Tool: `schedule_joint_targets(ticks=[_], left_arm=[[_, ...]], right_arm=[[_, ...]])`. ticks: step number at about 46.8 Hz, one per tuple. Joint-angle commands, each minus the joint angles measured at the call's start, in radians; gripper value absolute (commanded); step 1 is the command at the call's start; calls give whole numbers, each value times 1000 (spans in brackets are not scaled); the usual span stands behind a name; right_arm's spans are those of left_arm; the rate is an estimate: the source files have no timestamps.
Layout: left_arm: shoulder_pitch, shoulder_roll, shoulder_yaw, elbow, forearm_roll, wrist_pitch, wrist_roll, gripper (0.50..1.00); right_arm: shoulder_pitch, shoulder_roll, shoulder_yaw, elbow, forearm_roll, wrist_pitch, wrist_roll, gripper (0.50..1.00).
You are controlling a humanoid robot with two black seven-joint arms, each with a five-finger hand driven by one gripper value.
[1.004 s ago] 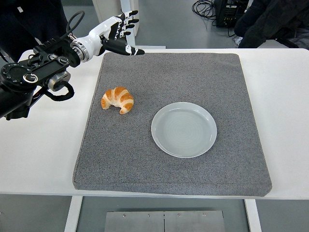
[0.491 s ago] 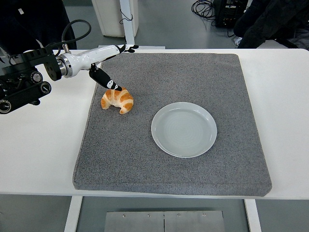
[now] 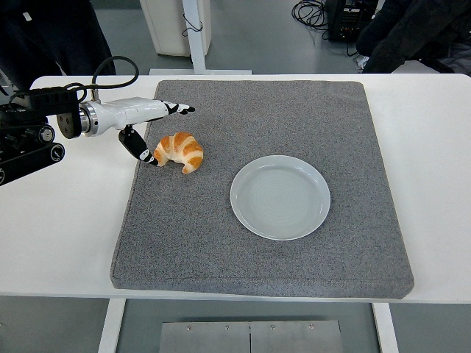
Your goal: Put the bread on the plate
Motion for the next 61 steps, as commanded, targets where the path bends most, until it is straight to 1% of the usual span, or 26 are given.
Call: schedule_joint_targets(ticks=[1, 4, 8, 13, 20, 24, 28, 38, 46, 55, 57, 58, 59, 60, 61], left_arm=[[5, -31, 2, 10, 4, 33, 0, 1000], [8, -57, 9, 17, 8, 55, 0, 1000], [11, -65, 16, 24, 25, 78, 0, 1000], [20, -83, 16, 50, 47, 87, 0, 1000], [51, -107, 16, 77, 74, 114, 0, 1000], [62, -111, 16, 88, 74, 122, 0, 1000], [71, -129, 16, 113, 74, 128, 0, 1000], [92, -167, 16, 165, 74, 167, -9, 1000], [94, -173, 16, 169, 74, 176, -9, 998], [105, -204, 17, 200, 74, 179, -9, 989], [105, -204, 17, 202, 74, 179, -9, 971], [106, -204, 17, 203, 74, 179, -9, 948], [108, -204, 17, 205, 74, 179, -7, 916], [109, -204, 17, 209, 74, 179, -9, 874], [109, -206, 17, 214, 74, 179, -7, 820]], right_arm=[[1, 0, 0, 0, 0, 0, -1, 1000], [1, 0, 0, 0, 1, 0, -1, 1000], [1, 0, 0, 0, 0, 0, 0, 1000], [1, 0, 0, 0, 0, 0, 0, 1000], [1, 0, 0, 0, 1, 0, -1, 1000], [1, 0, 0, 0, 1, 0, 0, 1000], [1, 0, 0, 0, 1, 0, 0, 1000], [1, 0, 0, 0, 1, 0, 0, 1000], [-1, 0, 0, 0, 1, 0, 0, 1000], [1, 0, 0, 0, 1, 0, 0, 1000], [1, 0, 0, 0, 0, 0, 0, 1000], [1, 0, 0, 0, 1, 0, 0, 1000], [1, 0, 0, 0, 0, 0, 0, 1000], [1, 0, 0, 0, 0, 0, 0, 1000], [1, 0, 0, 0, 0, 0, 0, 1000]])
